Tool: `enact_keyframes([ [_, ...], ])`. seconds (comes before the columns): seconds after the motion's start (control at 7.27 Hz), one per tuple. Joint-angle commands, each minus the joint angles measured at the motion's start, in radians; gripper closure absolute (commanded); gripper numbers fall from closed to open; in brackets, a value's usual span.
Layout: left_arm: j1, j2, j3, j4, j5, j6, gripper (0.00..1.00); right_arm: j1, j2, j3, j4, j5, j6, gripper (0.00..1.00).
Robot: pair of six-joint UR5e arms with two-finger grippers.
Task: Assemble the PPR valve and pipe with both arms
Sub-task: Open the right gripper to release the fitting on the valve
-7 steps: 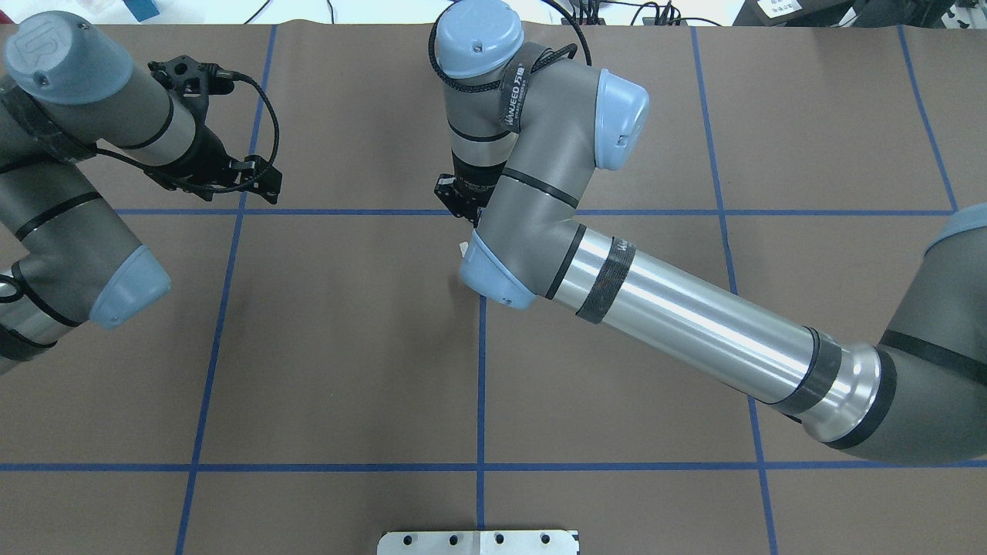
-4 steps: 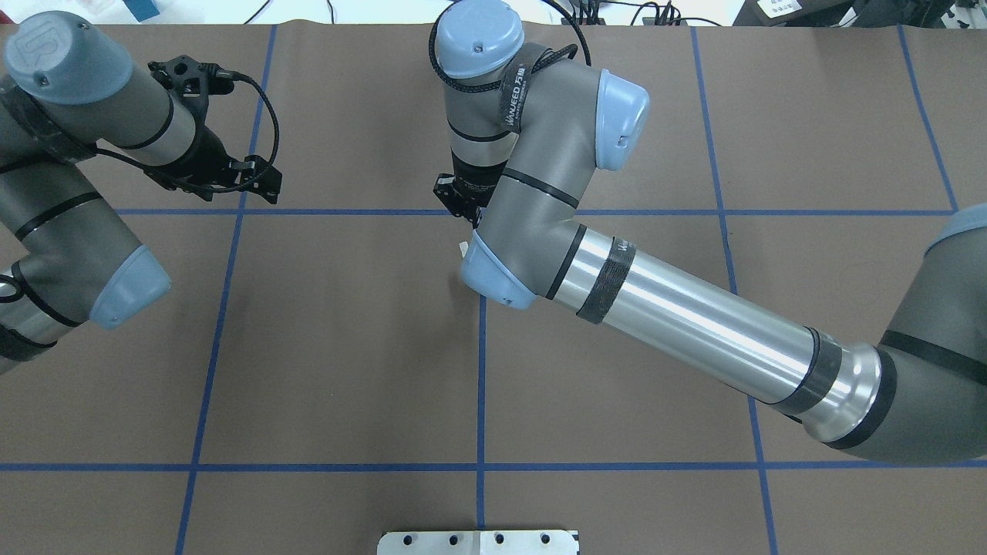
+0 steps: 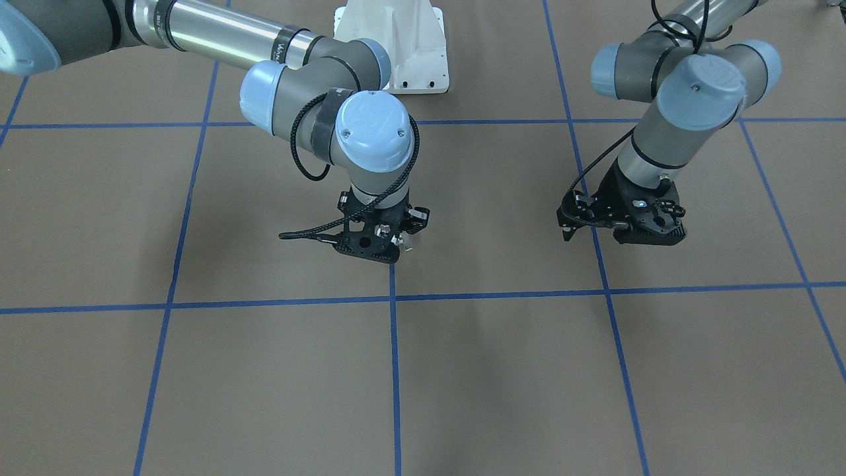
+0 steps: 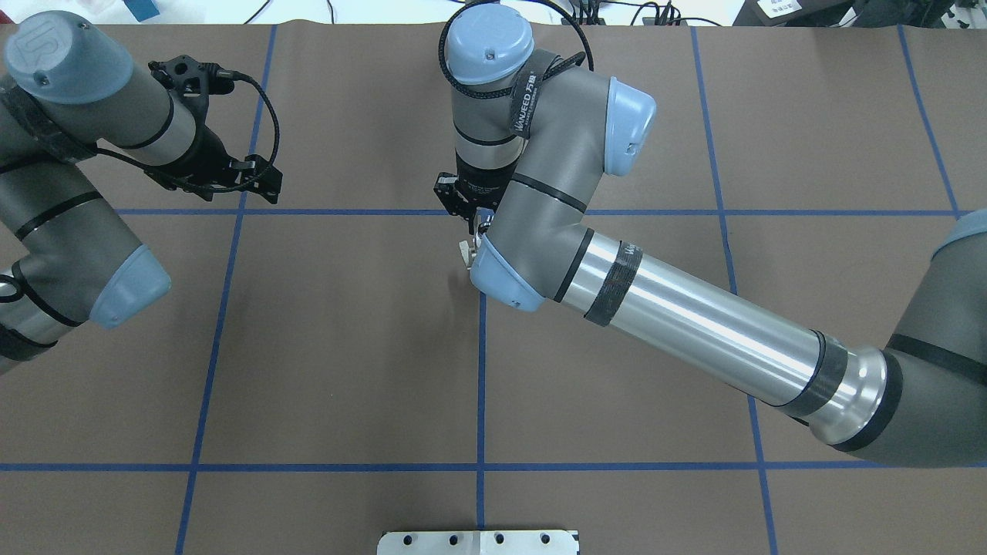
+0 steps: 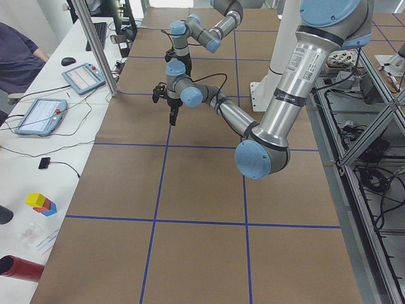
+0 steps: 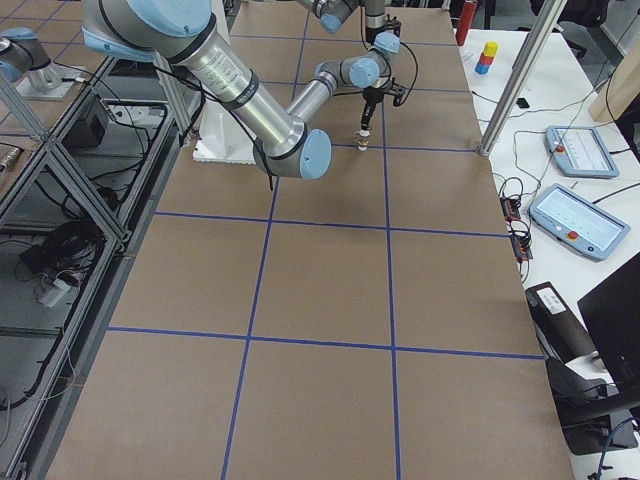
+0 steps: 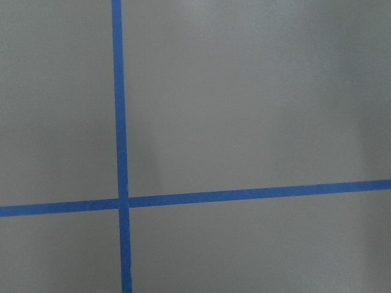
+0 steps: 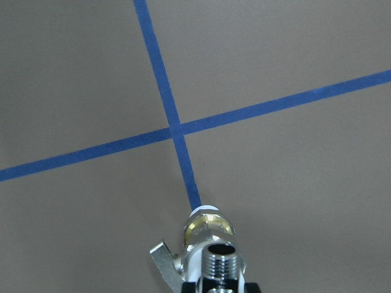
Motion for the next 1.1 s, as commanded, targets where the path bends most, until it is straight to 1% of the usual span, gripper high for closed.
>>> enact_keyframes([
  [0.0, 0.000, -0.001, 0.000, 0.000, 0.000, 0.000, 0.00, 0.000, 0.000, 0.002, -0.001, 0.000, 0.007, 0.02],
  [0.28, 0.000, 0.001, 0.000, 0.000, 0.000, 0.000, 0.00, 0.001, 0.009, 0.011, -0.003, 0.001, 0.009, 0.02],
  [0.41, -0.002, 0.004, -0.005, 0.003, -0.003, 0.017, 0.00, 0.023, 0.006, 0.059, -0.019, 0.003, 0.004, 0.01],
  [0.55, -0.011, 0.010, -0.032, 0.015, -0.006, 0.034, 0.00, 0.061, -0.011, 0.148, -0.120, 0.006, -0.046, 0.01],
  [0.69, -0.040, 0.039, -0.051, 0.037, -0.017, 0.104, 0.00, 0.110, -0.055, 0.258, -0.273, 0.006, -0.198, 0.01],
  [0.83, -0.107, 0.051, -0.051, 0.091, -0.053, 0.239, 0.00, 0.173, -0.168, 0.410, -0.387, 0.005, -0.388, 0.01],
  [0.96, -0.180, 0.092, -0.048, 0.135, -0.090, 0.461, 0.00, 0.281, -0.330, 0.527, -0.395, 0.012, -0.598, 0.01],
])
